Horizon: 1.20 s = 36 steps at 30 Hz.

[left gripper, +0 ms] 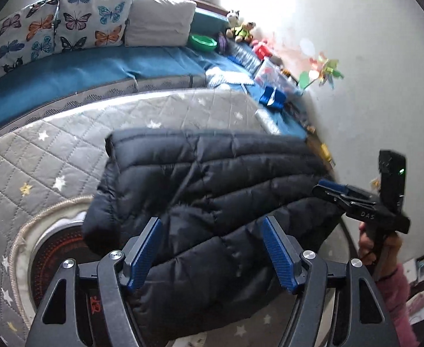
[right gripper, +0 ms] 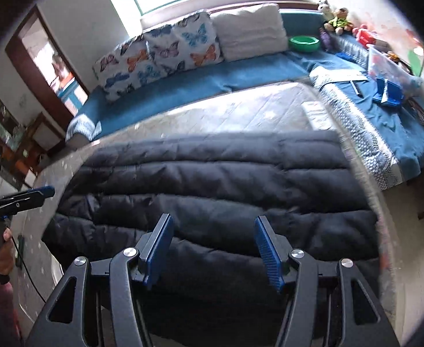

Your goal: Fold large clothes

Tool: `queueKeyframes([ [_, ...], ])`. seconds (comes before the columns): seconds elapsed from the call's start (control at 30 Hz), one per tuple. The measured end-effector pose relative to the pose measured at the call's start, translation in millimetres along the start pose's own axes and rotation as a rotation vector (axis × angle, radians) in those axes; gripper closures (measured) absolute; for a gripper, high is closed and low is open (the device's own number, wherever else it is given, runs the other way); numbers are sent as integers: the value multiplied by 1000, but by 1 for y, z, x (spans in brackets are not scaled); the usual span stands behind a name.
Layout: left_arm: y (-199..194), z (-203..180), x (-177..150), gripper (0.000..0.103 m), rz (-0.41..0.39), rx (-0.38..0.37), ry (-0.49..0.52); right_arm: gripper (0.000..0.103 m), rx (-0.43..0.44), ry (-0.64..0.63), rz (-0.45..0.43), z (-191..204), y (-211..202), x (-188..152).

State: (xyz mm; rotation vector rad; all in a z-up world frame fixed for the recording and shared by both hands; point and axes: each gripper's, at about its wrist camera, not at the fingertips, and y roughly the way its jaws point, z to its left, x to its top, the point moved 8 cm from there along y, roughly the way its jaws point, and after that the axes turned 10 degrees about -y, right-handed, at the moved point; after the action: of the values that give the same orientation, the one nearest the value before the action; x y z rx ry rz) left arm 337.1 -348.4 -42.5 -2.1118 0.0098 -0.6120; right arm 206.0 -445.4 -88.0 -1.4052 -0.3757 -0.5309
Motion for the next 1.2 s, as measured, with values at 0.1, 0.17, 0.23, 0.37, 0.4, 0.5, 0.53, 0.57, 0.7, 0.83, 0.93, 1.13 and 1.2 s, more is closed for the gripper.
queueKeyframes([
  [0.1, 23, 8, -13, 29, 37, 10, -6, 40, -34, -42, 30, 5, 10, -11],
  [0.17, 39, 19, -22, 29, 63, 19, -25, 40, -55, -64, 61, 4, 18, -21],
  [0.23, 51, 30, -30, 30, 86, 7, -52, 39, -76, -89, 95, 5, 27, -33],
  [0.37, 57, 39, -38, 30, 85, -11, -70, 39, -152, -192, 147, 12, 30, -49],
  [0.4, 56, 39, -42, 30, 84, -2, -56, 39, -160, -196, 157, 13, 27, -47],
  [0.5, 61, 38, -47, 30, 81, 32, -20, 39, -174, -186, 130, 18, 8, -36],
  [0.53, 63, 36, -49, 30, 78, 42, -9, 39, -172, -184, 107, 21, 4, -33],
  [0.57, 64, 36, -51, 30, 74, 53, 2, 39, -166, -182, 80, 23, -2, -28],
  [0.7, 71, 34, -55, 30, 68, 81, 28, 39, -114, -166, 49, 37, 3, -23],
  [0.83, 75, 33, -58, 30, 73, 94, 31, 38, -125, -177, 119, 37, 35, -41],
  [0.93, 76, 27, -58, 30, 70, 95, 31, 38, -98, -163, 102, 37, 23, -43],
  [1.13, 74, 31, -58, 30, 63, 94, 20, 38, -134, -45, 43, -2, -8, -48],
  [1.2, 73, 33, -59, 30, 64, 98, 22, 38, -119, 13, 68, -19, -2, -60],
])
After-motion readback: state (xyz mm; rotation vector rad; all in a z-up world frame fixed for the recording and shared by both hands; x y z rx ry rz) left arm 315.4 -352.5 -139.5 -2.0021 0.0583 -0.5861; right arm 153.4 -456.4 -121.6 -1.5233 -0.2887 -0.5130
